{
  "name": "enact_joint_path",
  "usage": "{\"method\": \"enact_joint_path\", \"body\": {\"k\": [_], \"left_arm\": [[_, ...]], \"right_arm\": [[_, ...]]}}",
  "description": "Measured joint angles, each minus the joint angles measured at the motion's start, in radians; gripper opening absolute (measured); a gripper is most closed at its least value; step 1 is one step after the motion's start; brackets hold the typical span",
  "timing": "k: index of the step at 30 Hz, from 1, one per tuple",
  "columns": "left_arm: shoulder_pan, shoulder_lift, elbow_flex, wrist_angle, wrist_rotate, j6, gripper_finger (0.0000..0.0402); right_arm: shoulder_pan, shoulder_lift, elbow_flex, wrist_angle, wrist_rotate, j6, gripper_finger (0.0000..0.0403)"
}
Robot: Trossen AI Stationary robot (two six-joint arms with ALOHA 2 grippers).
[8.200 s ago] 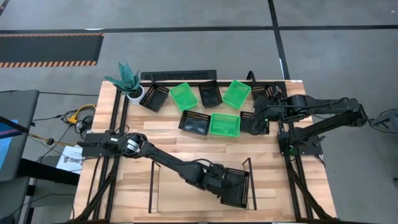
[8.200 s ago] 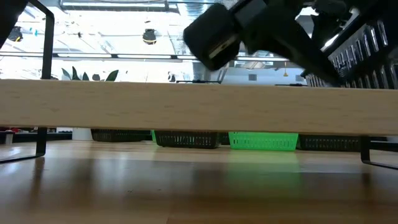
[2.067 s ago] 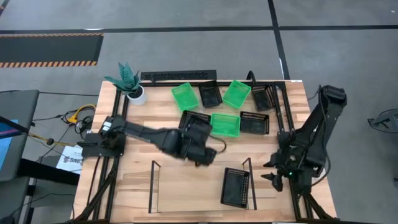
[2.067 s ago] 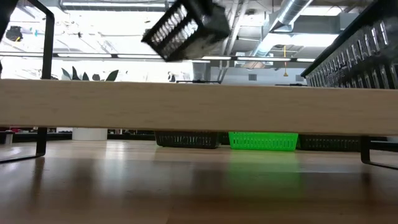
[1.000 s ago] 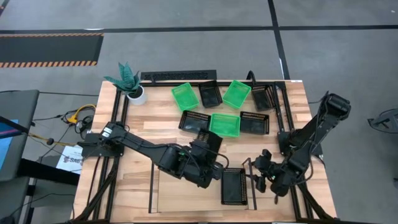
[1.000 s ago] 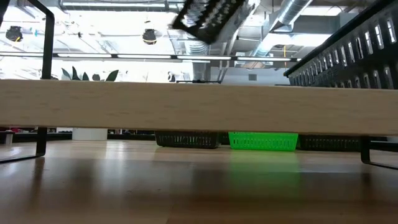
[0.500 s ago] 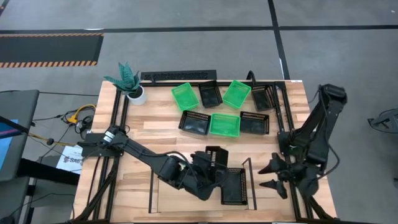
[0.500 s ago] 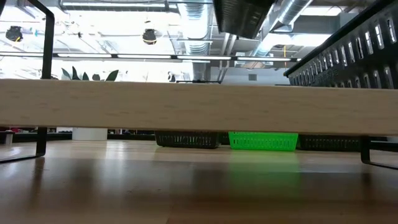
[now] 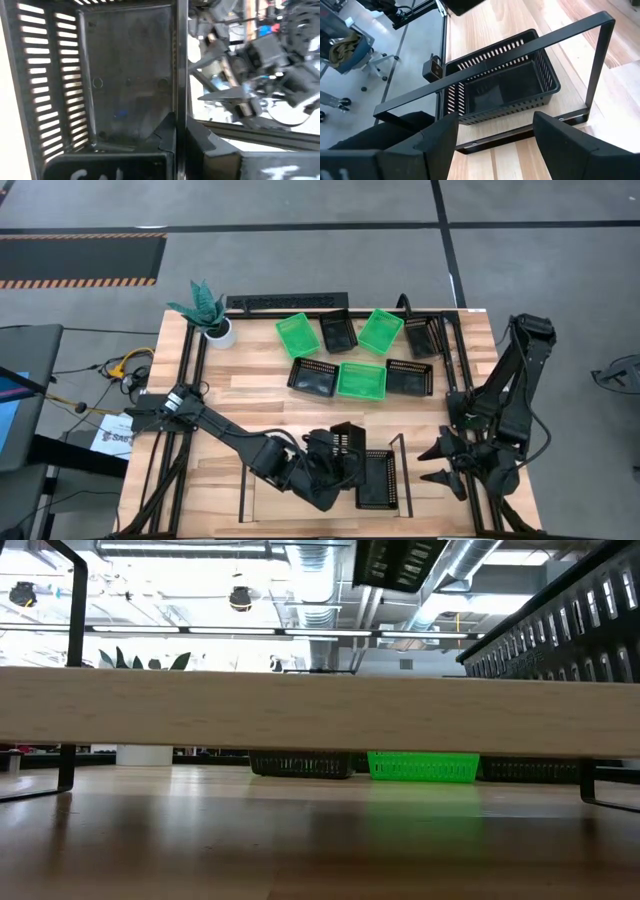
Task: Stack baskets on shelf by color
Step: Stack the black bin on the black bin on the shelf
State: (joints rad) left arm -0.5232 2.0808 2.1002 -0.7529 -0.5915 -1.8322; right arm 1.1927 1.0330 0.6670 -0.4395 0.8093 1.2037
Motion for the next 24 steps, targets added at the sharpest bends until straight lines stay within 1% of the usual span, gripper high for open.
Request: {"method": "enact_joint_path", "body": {"k": [5,8,14,16,18,21,23,24], "left_arm": [[0.000,0.000,0.000,0.011,-0.025,0.013,0.0000],[0.011,0.000,0.000,0.018,-0.005,0.013,0.0000],[0.040,0.000,0.000,0.170,0.044,0.105,0.0000],[0.041,0.000,0.000,0.191,0.040,0.120,0.0000],[0.034,0.000,0.000,0.223,0.015,0.134,0.0000],[0.022,0.000,0.000,0.353,-0.033,0.212,0.0000],[0.018,0.000,0.001,0.438,-0.030,0.321,0.0000],[0.020,-0.001,0.002,0.448,-0.018,0.361,0.0000]], "right_arm": [[-0.003,0.000,0.000,-0.001,0.000,-0.005,0.0282],[-0.003,0.000,0.000,-0.001,0.000,-0.005,0.0282],[-0.003,0.000,0.000,-0.001,0.000,-0.008,0.0282],[-0.003,0.000,0.000,-0.001,0.000,-0.008,0.0282],[-0.003,0.000,0.000,-0.001,0.000,-0.008,0.0282],[-0.003,0.000,0.000,-0.002,0.000,-0.008,0.0282],[-0.003,0.000,0.000,-0.002,0.000,-0.008,0.0282],[-0.004,0.000,0.000,-0.002,0.000,-0.008,0.0282]]}}
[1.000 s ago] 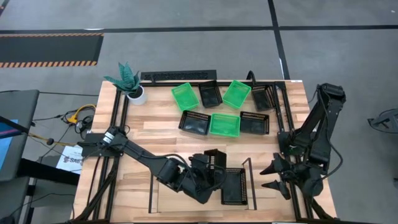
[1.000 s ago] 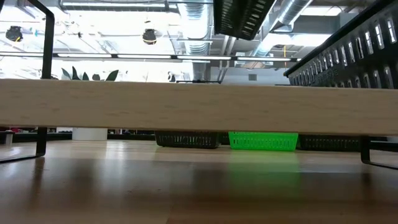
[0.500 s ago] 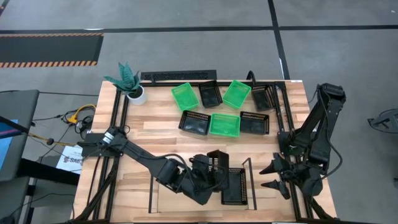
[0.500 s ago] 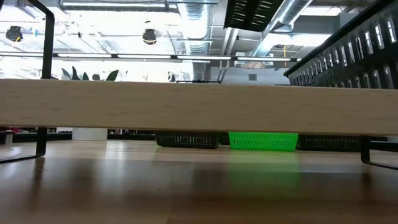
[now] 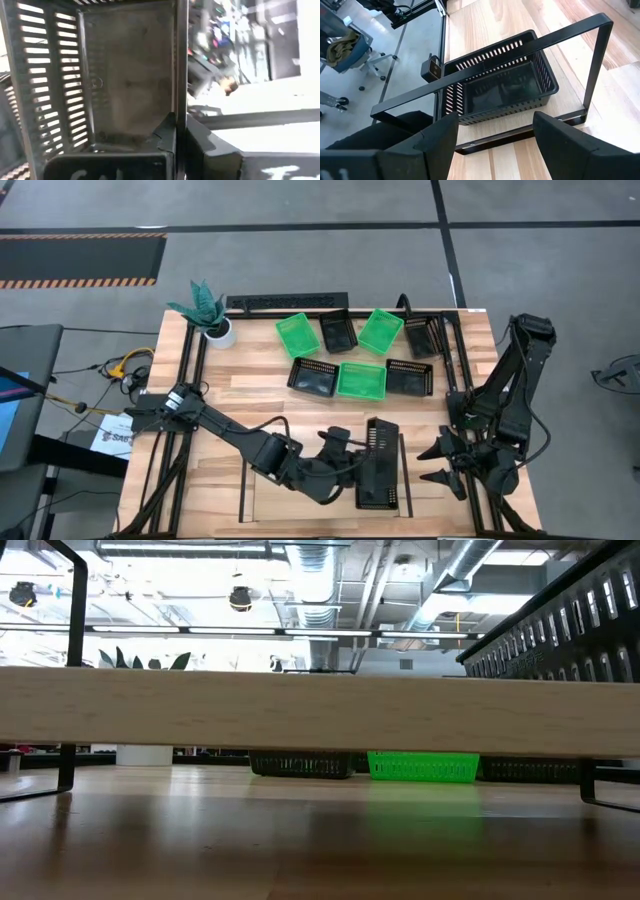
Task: Stack baskets on shelf by color
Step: Stack the black bin on the black bin on the shelf
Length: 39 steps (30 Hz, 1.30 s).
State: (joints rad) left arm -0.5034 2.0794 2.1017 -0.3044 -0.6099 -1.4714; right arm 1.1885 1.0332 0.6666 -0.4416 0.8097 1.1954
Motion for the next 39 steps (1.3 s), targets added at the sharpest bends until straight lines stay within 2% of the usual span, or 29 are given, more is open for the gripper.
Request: {"method": "enact_joint_path", "body": {"k": [3,11,17,21,23,34,39], "left_arm": [[0.002,-0.001,0.000,-0.067,-0.013,0.014,0.0000],[-0.002,-0.001,-0.002,-0.392,-0.005,-0.192,0.0000],[0.000,0.033,0.002,-0.353,0.018,-0.238,0.0000],[0.000,0.092,-0.002,-0.279,0.117,-0.254,0.0000],[-0.001,0.102,0.003,-0.263,0.133,-0.264,0.0000],[-0.008,0.112,0.026,-0.318,0.105,-0.305,0.0000],[-0.008,0.112,0.026,-0.299,0.105,-0.260,0.0000]], "right_arm": [[-0.007,0.000,0.000,0.001,0.000,0.000,0.0282],[-0.007,0.000,0.000,0.002,0.000,0.008,0.0282],[-0.007,0.000,0.000,0.001,0.000,0.008,0.0282],[-0.007,0.001,0.000,-0.007,0.000,0.008,0.0282],[-0.007,0.001,-0.001,-0.008,0.000,0.008,0.0282],[-0.005,0.001,-0.001,-0.018,0.000,0.005,0.0282],[-0.005,0.001,-0.001,-0.019,0.000,0.000,0.0282]]}}
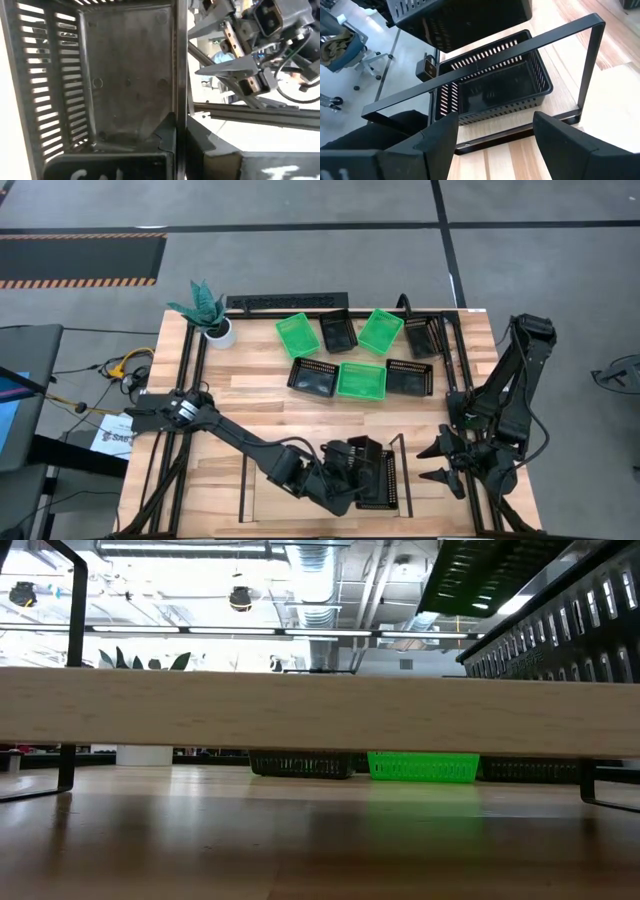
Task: Stack baskets on shelf by color
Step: Stack the black bin on the black bin on the shelf
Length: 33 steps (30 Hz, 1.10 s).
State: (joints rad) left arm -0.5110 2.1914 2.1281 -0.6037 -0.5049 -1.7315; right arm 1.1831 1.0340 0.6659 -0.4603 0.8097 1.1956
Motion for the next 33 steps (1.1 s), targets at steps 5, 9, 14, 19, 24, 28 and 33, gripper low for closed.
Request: {"method": "enact_joint_path", "body": {"k": [5,9,14,19,24,28,33], "left_arm": [[0.000,0.000,0.000,0.023,0.000,0.010,0.0000],[0.000,0.002,0.000,0.014,0.007,0.017,0.0001],[0.000,0.002,0.000,0.018,-0.005,0.036,0.0020],[0.000,0.002,0.000,0.019,-0.005,0.037,0.0060],[0.001,0.002,0.000,0.019,-0.008,0.033,0.0101],[0.001,0.002,0.000,0.019,-0.008,0.033,0.0122],[0.003,0.002,0.000,0.027,-0.014,0.042,0.0135]], "right_arm": [[0.000,0.000,0.000,-0.004,0.000,0.000,0.0282],[0.000,0.000,0.000,-0.004,0.000,0.000,0.0282],[0.000,0.000,0.000,-0.004,0.000,0.000,0.0282],[0.000,0.000,0.000,-0.003,0.000,0.000,0.0282],[0.000,0.000,0.000,-0.003,0.000,0.000,0.0282],[0.000,0.000,0.000,-0.003,0.000,0.000,0.0282],[0.000,0.000,0.000,-0.003,0.000,0.000,0.0282]]}}
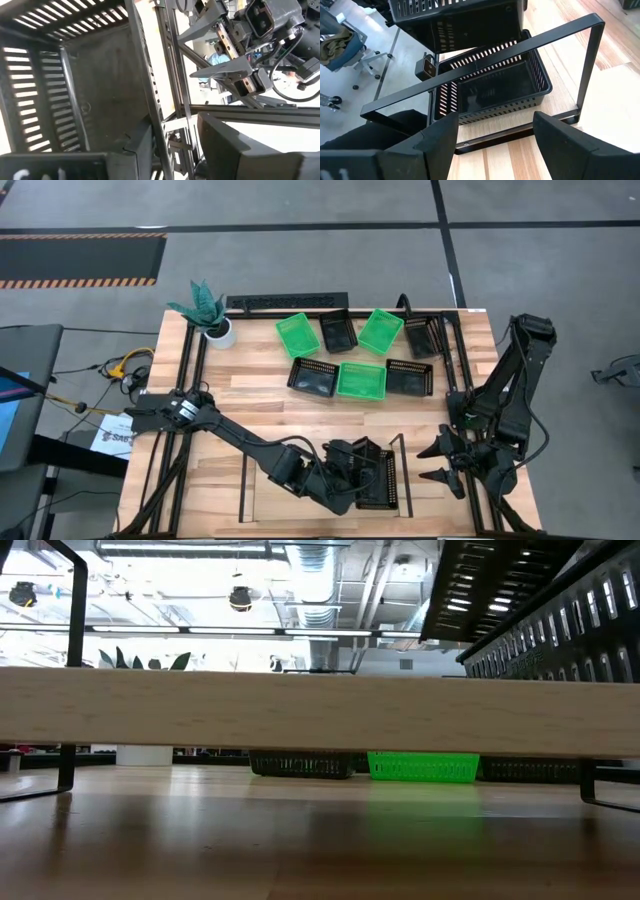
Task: Stack baskets on shelf by color
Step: Stack the black bin on the black bin on the shelf
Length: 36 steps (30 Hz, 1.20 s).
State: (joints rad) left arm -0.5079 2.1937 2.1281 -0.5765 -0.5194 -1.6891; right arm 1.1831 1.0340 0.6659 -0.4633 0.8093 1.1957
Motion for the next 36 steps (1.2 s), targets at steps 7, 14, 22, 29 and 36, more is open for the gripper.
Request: {"method": "enact_joint_path", "body": {"k": [7,14,22,29,36], "left_arm": [[0.004,0.000,0.000,0.005,-0.001,0.017,0.0136],[0.015,0.000,0.000,0.008,0.007,0.047,0.0136],[0.031,0.001,-0.001,0.008,0.021,0.061,0.0136],[0.038,0.001,-0.006,-0.007,-0.008,0.050,0.0127],[0.041,0.001,-0.006,-0.007,-0.010,0.073,0.0115]], "right_arm": [[0.000,0.000,0.000,0.000,0.000,0.000,0.0282],[0.000,0.000,0.000,0.000,0.000,0.000,0.0282],[0.000,0.000,0.000,0.003,0.000,0.000,0.0282],[0.000,0.000,0.001,0.013,0.000,-0.001,0.0282],[-0.001,-0.012,0.001,0.214,-0.022,-0.203,0.0282]]}}
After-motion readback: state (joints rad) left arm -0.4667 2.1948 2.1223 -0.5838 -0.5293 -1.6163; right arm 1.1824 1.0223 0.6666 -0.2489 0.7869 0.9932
